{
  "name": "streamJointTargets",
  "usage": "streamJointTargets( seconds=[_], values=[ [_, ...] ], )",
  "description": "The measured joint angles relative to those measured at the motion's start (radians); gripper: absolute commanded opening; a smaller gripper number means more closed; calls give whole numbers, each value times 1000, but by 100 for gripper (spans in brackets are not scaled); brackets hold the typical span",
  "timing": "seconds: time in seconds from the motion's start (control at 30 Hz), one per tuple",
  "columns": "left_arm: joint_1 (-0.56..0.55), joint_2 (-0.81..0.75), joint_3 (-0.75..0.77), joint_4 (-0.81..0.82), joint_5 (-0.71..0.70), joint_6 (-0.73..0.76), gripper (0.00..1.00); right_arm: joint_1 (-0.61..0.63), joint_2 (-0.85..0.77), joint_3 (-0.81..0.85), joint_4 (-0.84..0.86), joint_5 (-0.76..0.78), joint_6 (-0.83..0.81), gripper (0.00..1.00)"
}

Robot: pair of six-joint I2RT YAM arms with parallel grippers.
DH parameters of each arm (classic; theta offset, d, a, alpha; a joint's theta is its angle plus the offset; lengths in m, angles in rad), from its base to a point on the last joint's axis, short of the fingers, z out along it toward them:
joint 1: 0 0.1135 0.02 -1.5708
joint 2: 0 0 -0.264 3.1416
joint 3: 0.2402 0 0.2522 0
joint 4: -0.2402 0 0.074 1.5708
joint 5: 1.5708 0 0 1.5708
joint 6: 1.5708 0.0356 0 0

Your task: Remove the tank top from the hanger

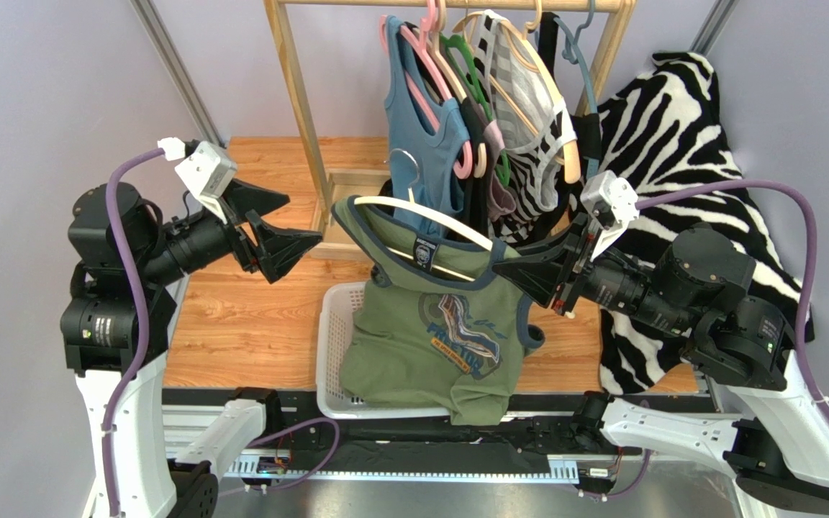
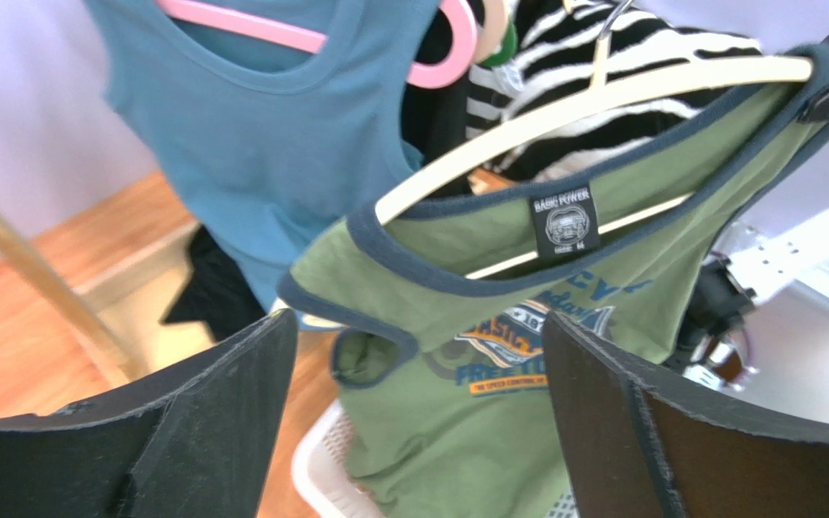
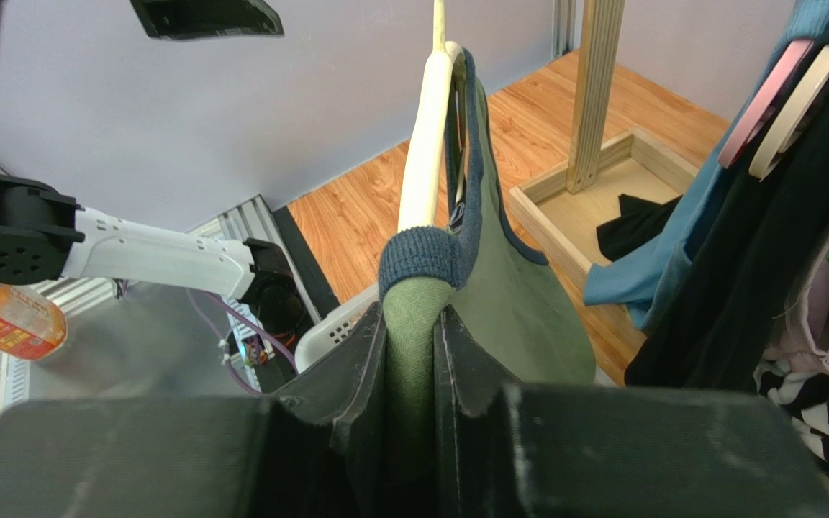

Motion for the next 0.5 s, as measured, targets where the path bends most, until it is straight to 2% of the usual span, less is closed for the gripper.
streamJointTargets(
  seconds=[0.2,0.4,0.5],
  values=[
    [-45,27,-121,65,16,-74,85,0,-4,0,43,-7,14,0],
    [-172,64,-184,67,-97,-74,84,0,11,0,76,-13,18,0],
    [-196,78,-184,70,-146,-75,77,0,23,0,89,-20,18,0]
  ],
)
